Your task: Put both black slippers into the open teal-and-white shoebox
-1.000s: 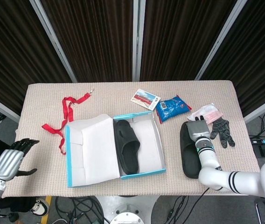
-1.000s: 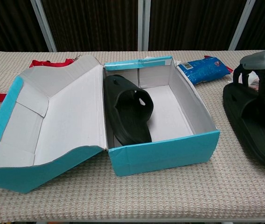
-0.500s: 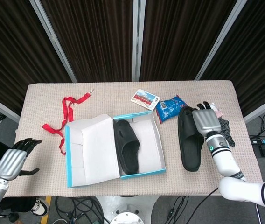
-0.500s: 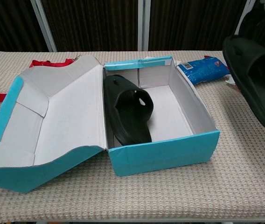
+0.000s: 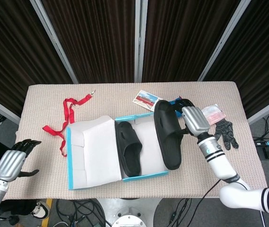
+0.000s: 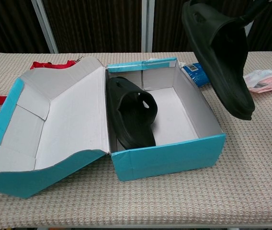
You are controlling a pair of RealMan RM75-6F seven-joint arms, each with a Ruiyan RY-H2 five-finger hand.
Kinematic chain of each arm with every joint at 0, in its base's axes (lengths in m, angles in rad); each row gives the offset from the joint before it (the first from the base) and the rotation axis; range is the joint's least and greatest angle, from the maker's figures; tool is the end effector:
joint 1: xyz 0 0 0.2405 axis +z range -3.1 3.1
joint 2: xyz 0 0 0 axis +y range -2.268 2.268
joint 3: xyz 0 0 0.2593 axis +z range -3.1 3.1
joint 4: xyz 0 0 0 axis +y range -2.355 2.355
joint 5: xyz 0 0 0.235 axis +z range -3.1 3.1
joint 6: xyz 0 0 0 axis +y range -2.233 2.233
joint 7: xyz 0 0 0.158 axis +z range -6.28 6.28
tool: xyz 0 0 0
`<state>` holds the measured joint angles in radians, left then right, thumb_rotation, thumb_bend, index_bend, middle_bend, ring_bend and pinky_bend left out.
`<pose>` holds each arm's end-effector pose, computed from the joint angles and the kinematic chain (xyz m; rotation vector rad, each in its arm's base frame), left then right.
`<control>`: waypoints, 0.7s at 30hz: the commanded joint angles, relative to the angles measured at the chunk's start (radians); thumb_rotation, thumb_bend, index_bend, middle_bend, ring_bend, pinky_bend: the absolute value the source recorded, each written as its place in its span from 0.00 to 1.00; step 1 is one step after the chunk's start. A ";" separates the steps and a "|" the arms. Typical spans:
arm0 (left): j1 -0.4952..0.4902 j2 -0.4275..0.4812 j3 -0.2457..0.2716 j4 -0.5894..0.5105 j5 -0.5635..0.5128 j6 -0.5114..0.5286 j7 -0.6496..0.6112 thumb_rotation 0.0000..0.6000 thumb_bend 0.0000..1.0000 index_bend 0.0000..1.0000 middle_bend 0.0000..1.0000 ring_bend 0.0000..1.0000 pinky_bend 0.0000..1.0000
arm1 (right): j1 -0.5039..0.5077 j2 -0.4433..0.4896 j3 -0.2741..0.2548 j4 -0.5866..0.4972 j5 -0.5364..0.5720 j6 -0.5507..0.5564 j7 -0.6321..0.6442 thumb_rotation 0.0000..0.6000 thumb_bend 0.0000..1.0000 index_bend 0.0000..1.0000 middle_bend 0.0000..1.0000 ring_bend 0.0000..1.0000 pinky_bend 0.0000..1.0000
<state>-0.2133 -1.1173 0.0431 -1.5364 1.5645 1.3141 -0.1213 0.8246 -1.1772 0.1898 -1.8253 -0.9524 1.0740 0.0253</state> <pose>-0.3276 0.2150 0.1058 -1.6300 -1.0219 -0.8641 -0.1128 -0.3749 0.0688 1.6162 -1.2533 1.2385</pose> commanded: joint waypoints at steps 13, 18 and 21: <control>0.005 -0.004 0.000 0.024 0.000 0.008 -0.034 1.00 0.08 0.15 0.16 0.11 0.18 | -0.042 -0.291 0.082 0.301 -0.213 -0.125 0.500 1.00 0.16 0.52 0.47 0.15 0.17; 0.005 -0.006 0.000 0.035 -0.001 0.007 -0.046 1.00 0.08 0.15 0.16 0.11 0.18 | -0.049 -0.332 0.083 0.359 -0.202 -0.184 0.579 1.00 0.15 0.53 0.47 0.15 0.17; 0.006 -0.006 -0.001 0.039 -0.002 0.009 -0.050 1.00 0.08 0.15 0.16 0.11 0.18 | -0.051 -0.348 0.085 0.389 -0.202 -0.218 0.622 1.00 0.15 0.53 0.47 0.15 0.17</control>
<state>-0.2075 -1.1235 0.0419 -1.4976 1.5626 1.3226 -0.1711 0.7764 -1.5134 0.2727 -1.4498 -1.1548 0.8733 0.6282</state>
